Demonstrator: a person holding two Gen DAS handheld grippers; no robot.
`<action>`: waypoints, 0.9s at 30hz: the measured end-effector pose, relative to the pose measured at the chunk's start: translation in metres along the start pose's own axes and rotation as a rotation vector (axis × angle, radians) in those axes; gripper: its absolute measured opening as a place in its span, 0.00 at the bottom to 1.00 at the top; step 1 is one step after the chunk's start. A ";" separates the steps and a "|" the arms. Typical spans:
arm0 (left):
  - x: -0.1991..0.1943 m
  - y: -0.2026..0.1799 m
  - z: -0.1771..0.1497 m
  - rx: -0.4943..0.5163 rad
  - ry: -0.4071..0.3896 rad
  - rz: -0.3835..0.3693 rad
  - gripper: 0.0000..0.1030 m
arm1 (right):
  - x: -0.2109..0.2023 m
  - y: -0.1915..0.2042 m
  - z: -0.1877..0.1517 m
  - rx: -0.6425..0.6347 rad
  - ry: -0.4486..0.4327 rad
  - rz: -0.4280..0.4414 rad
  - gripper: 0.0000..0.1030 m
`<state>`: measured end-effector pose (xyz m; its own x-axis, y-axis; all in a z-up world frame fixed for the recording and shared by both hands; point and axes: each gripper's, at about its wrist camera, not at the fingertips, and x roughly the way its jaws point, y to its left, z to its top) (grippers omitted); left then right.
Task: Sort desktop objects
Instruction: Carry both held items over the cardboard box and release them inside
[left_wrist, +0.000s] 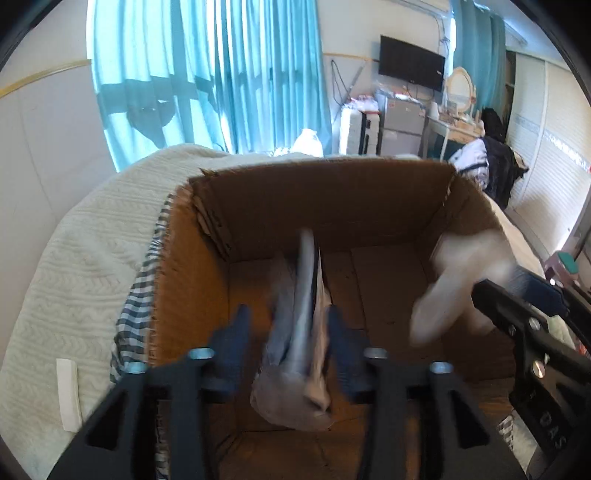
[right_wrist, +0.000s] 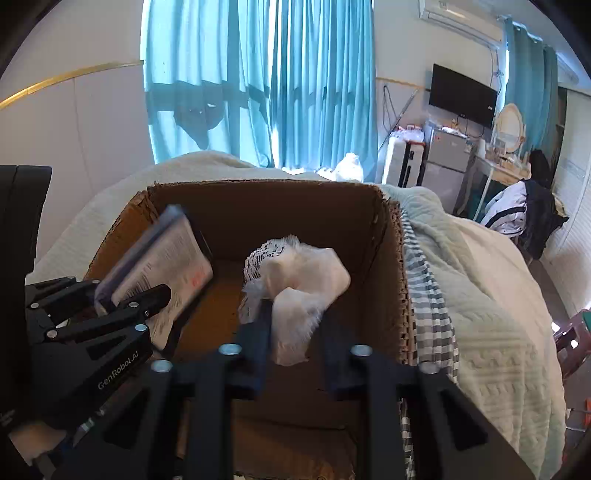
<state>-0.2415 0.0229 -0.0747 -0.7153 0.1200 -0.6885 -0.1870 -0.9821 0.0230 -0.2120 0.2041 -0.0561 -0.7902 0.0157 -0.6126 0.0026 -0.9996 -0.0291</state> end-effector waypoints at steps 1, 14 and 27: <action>-0.005 0.002 0.001 -0.007 -0.017 -0.003 0.62 | -0.003 0.001 0.001 0.001 -0.002 0.004 0.35; -0.084 0.011 0.019 -0.028 -0.167 -0.010 0.85 | -0.084 0.002 0.024 0.012 -0.163 -0.021 0.51; -0.184 0.035 0.018 -0.045 -0.469 0.077 1.00 | -0.188 0.009 0.029 0.022 -0.378 -0.013 0.95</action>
<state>-0.1284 -0.0309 0.0656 -0.9546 0.0885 -0.2844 -0.0990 -0.9948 0.0224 -0.0815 0.1919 0.0815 -0.9606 0.0226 -0.2771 -0.0190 -0.9997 -0.0159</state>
